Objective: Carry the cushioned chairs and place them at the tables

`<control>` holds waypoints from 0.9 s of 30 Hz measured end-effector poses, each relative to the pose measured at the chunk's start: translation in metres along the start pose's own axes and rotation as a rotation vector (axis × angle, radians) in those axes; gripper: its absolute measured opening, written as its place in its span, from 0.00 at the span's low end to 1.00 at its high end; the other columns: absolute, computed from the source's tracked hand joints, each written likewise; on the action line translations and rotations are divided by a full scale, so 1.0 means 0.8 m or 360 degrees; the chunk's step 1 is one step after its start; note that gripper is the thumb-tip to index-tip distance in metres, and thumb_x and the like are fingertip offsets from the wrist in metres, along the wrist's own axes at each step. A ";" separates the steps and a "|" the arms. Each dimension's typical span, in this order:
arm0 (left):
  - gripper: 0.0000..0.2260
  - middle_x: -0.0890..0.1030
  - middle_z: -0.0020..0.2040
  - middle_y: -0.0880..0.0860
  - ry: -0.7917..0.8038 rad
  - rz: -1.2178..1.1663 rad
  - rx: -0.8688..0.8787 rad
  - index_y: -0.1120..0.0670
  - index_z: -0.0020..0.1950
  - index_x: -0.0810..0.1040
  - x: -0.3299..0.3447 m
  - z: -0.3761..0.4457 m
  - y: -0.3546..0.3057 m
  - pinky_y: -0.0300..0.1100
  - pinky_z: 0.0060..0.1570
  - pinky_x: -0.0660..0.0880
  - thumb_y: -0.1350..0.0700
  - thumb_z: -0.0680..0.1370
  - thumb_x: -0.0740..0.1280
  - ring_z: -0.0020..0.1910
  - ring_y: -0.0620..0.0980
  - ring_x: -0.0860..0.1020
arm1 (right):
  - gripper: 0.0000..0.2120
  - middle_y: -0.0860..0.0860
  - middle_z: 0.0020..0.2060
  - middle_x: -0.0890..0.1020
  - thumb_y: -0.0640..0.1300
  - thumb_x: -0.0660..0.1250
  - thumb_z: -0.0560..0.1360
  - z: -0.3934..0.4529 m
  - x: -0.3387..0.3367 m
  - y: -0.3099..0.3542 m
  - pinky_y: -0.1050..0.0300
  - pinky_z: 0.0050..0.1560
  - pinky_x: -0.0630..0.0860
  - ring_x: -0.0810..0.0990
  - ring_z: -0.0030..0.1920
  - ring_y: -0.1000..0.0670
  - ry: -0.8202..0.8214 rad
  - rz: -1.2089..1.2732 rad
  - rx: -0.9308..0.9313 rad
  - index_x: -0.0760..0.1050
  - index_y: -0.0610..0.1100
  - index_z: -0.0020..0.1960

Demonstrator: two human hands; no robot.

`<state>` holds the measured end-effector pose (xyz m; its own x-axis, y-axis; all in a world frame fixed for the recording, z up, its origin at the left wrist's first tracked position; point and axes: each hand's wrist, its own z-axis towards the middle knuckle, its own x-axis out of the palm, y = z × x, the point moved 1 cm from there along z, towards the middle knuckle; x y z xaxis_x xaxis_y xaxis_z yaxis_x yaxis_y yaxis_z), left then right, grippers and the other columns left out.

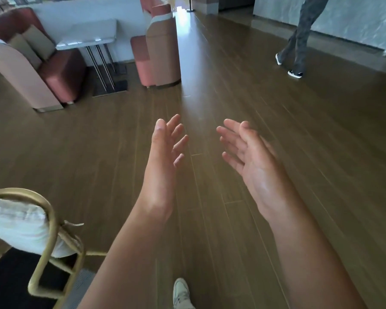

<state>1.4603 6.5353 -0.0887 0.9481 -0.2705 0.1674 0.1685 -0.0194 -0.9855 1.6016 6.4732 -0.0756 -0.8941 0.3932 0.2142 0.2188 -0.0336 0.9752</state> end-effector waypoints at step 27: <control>0.30 0.77 0.70 0.43 -0.0093 -0.0018 -0.0047 0.43 0.74 0.72 -0.102 0.419 0.023 0.54 0.73 0.65 0.32 0.77 0.51 0.66 0.41 0.78 | 0.27 0.58 0.63 0.81 0.63 0.60 0.75 0.427 0.136 -0.033 0.50 0.72 0.70 0.76 0.66 0.60 0.0104 -0.0123 0.0011 0.75 0.52 0.69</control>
<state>1.4764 6.8799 -0.1111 0.9604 -0.2137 0.1790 0.1721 -0.0507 -0.9838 1.6322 6.8307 -0.0972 -0.9321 0.3334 0.1418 0.1506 0.0007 0.9886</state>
